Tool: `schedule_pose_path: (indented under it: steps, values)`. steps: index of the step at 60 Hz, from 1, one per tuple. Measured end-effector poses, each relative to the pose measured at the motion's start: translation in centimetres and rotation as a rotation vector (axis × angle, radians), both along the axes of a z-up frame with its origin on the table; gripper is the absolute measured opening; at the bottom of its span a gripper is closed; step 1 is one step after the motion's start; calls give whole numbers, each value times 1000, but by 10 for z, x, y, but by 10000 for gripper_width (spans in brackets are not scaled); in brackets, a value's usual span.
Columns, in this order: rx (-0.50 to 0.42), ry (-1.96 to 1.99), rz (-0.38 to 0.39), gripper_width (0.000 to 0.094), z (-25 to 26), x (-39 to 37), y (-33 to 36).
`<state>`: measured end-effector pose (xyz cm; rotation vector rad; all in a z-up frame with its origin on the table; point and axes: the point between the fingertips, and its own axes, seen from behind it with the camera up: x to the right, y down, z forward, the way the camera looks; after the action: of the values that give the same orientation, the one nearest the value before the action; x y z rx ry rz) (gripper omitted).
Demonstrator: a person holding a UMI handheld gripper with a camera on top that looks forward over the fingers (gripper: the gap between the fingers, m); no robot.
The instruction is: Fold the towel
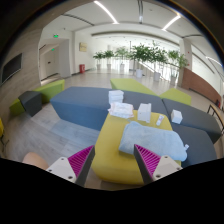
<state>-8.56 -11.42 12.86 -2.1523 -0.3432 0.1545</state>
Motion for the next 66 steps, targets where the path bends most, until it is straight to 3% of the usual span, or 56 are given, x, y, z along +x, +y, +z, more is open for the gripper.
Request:
schedule_pose_path:
  steps: [14,22,24,28,29,30,31,39,47,51,57,66]
  values:
    - [-33,-75,-122,697,-87,30,122]
    - [-130,-116,-79,398,-149,28,135]
    - [-70,-120,-55,382,-146,27,138]
    - [-34,-139,-40,254,-146,29,139]
    - [-26,-146,-41,257,-146,32,139]
    - [-18,-156,-49,185,-145,36,141]
    - [-8,-165,-58,56,-144,40,142]
    - [12,-113,-34,14,-133,37,144]
    - [123,-51,-42,12,-63,59,150]
    - [158,-21,-109,11,-28,99,157]
    - [156,-12,-247,12,-15,189,161]
    - [-11,-33,-420,12,-87,297,154]
